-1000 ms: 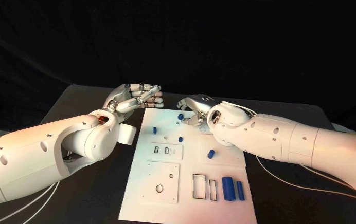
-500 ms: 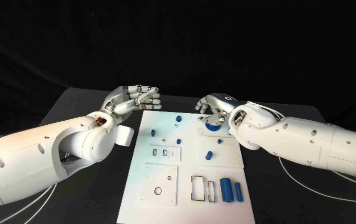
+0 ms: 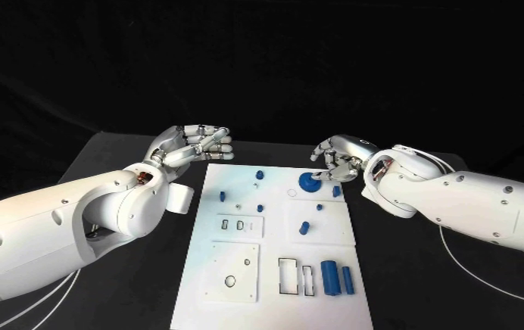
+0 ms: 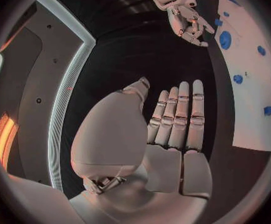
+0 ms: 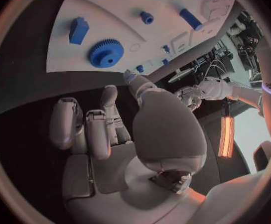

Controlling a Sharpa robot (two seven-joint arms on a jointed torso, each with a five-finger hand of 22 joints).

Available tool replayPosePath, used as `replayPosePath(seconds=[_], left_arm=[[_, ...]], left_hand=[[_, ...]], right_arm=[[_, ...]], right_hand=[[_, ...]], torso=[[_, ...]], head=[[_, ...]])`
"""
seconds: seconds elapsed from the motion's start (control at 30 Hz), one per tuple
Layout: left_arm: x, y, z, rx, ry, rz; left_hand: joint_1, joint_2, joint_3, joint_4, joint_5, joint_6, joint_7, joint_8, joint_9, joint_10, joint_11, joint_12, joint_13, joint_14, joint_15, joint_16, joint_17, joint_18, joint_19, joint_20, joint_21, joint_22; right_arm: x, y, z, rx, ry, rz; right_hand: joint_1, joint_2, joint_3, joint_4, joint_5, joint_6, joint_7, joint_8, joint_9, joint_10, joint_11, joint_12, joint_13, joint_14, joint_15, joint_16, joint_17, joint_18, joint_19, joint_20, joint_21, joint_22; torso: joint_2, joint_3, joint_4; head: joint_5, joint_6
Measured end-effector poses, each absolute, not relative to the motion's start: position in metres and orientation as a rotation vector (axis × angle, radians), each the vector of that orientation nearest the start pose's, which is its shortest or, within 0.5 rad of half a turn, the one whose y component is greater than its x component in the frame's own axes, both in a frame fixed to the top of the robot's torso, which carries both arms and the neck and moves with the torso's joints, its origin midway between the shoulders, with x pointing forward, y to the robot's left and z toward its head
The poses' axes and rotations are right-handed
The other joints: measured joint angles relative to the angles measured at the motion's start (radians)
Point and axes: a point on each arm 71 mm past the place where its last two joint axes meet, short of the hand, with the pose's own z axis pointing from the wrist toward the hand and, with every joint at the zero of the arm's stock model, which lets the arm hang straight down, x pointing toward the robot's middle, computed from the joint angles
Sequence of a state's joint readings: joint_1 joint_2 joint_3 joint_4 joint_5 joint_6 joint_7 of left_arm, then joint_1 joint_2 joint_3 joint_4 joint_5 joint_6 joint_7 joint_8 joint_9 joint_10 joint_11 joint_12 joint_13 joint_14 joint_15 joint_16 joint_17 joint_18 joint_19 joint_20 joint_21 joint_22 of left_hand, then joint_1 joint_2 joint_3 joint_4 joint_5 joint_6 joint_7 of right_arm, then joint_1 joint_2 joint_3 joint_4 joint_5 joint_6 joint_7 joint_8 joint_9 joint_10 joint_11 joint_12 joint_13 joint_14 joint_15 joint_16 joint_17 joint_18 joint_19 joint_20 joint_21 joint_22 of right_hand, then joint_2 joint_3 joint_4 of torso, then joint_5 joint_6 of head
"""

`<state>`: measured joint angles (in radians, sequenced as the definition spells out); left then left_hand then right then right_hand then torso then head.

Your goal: Assemble the parts on the task board

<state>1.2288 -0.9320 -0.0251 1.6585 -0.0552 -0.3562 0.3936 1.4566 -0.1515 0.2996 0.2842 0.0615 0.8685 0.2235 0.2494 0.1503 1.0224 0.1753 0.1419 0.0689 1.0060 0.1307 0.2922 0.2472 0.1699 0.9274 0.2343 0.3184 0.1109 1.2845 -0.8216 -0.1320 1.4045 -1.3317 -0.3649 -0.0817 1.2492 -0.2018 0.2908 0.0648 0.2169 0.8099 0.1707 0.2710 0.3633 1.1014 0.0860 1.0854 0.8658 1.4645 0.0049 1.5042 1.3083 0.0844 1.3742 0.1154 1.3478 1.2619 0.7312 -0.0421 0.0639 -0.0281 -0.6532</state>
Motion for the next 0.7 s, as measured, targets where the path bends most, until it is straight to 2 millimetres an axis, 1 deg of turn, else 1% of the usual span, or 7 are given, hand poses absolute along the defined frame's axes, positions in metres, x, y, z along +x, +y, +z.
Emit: replayPosePath(seconds=[0.2, 0.27, 0.4, 0.47, 0.63, 0.67, 0.7], left_arm=[[0.471, 0.215, -0.148, -1.028, 1.392, -1.563], [0.471, 0.215, -0.148, -1.028, 1.393, -1.563], [0.471, 0.214, -0.148, -1.028, 1.394, -1.564], [0.471, 0.214, -0.148, -1.028, 1.394, -1.564], [0.470, 0.215, -0.148, -1.028, 1.395, -1.564], [0.470, 0.215, -0.148, -1.028, 1.395, -1.564], [0.470, 0.215, -0.148, -1.028, 1.395, -1.564]], left_hand=[[0.000, 0.000, 0.000, 0.000, 0.000, 0.000, 0.000, 0.000, 0.000, 0.000, 0.000, 0.000, 0.000, 0.000, 0.000, 0.000, 0.000, 0.000, 0.000, 0.000, 0.000, 0.000], [0.000, 0.000, 0.000, 0.000, 0.000, 0.000, 0.000, 0.000, 0.000, 0.000, 0.000, 0.000, 0.000, 0.000, 0.000, 0.000, 0.000, 0.000, 0.000, 0.000, 0.000, 0.000], [0.000, 0.000, 0.000, 0.000, 0.000, 0.000, 0.000, 0.000, 0.000, 0.000, 0.000, 0.000, 0.000, 0.000, 0.000, 0.000, 0.000, 0.000, 0.000, 0.000, 0.000, 0.000], [0.000, 0.000, 0.000, 0.000, 0.000, 0.000, 0.000, 0.000, 0.000, 0.000, 0.000, 0.000, 0.000, 0.000, 0.000, 0.000, 0.000, 0.000, 0.000, 0.000, 0.000, 0.000], [0.000, 0.000, 0.000, 0.000, 0.000, 0.000, 0.000, 0.000, 0.000, 0.000, 0.000, 0.000, 0.000, 0.000, 0.000, 0.000, 0.000, 0.000, 0.000, 0.000, 0.000, 0.000], [0.000, 0.000, 0.000, 0.000, 0.000, 0.000, 0.000, 0.000, 0.000, 0.000, 0.000, 0.000, 0.000, 0.000, 0.000, 0.000, 0.000, 0.000, 0.000, 0.000, 0.000, 0.000], [0.000, 0.000, 0.000, 0.000, 0.000, 0.000, 0.000, 0.000, 0.000, 0.000, 0.000, 0.000, 0.000, 0.000, 0.000, 0.000, 0.000, 0.000, 0.000, 0.000, 0.000, 0.000]], right_arm=[[0.515, -0.228, -0.188, -0.052, 1.698, 0.576], [0.516, -0.226, -0.191, -0.054, 1.712, 0.574], [0.517, -0.224, -0.196, -0.056, 1.735, 0.566], [0.517, -0.224, -0.198, -0.058, 1.744, 0.562], [0.518, -0.223, -0.203, -0.061, 1.765, 0.553], [0.518, -0.223, -0.204, -0.062, 1.768, 0.552], [0.518, -0.223, -0.205, -0.063, 1.771, 0.552]], right_hand=[[0.008, 0.008, -0.018, 0.017, 0.004, -0.014, 0.005, 0.015, 0.001, 0.047, 0.003, 0.103, 0.126, 0.004, 0.004, 0.020, 0.000, 0.000, 0.015, 0.004, 0.020, 0.033], [0.008, 0.008, -0.020, 0.019, 0.006, -0.014, 0.005, 0.015, 0.001, 0.052, 0.008, 0.116, 0.143, 0.004, 0.004, 0.024, 0.000, 0.000, 0.015, 0.004, 0.020, 0.039], [0.008, 0.008, -0.023, 0.022, 0.006, -0.019, 0.003, 0.019, 0.002, 0.062, 0.006, 0.129, 0.162, 0.004, 0.004, 0.028, 0.000, 0.000, 0.019, 0.008, 0.025, 0.045], [0.013, 0.013, -0.023, 0.022, 0.006, -0.019, 0.003, 0.023, 0.002, 0.063, 0.005, 0.136, 0.170, 0.000, 0.008, 0.028, 0.000, 0.000, 0.019, 0.008, 0.029, 0.046], [0.013, 0.013, -0.026, 0.025, 0.006, -0.019, 0.003, 0.023, 0.002, 0.067, 0.008, 0.139, 0.179, 0.000, 0.008, 0.028, 0.000, 0.000, 0.019, 0.008, 0.029, 0.046], [0.013, 0.013, -0.026, 0.025, 0.006, -0.019, 0.003, 0.027, 0.002, 0.070, 0.005, 0.144, 0.183, 0.000, 0.008, 0.028, 0.000, -0.002, 0.019, 0.008, 0.029, 0.046], [0.013, 0.013, -0.026, 0.025, 0.006, -0.019, 0.003, 0.027, 0.003, 0.070, 0.005, 0.146, 0.186, 0.000, 0.008, 0.028, 0.000, -0.011, 0.019, 0.008, 0.029, 0.046]], torso=[[0.000, -0.0012, 0.0012], [0.000, -0.0018, 0.0012], [0.000, -0.0030, 0.0012], [0.000, -0.0037, 0.0012], [0.000, -0.0040, 0.0012], [0.000, -0.0039, 0.0007], [-0.001, -0.0037, 0.0006]], head=[[0.000, -0.003], [0.001, -0.004], [0.001, -0.007], [0.000, -0.009], [0.001, -0.012], [0.001, -0.013], [0.002, -0.013]])
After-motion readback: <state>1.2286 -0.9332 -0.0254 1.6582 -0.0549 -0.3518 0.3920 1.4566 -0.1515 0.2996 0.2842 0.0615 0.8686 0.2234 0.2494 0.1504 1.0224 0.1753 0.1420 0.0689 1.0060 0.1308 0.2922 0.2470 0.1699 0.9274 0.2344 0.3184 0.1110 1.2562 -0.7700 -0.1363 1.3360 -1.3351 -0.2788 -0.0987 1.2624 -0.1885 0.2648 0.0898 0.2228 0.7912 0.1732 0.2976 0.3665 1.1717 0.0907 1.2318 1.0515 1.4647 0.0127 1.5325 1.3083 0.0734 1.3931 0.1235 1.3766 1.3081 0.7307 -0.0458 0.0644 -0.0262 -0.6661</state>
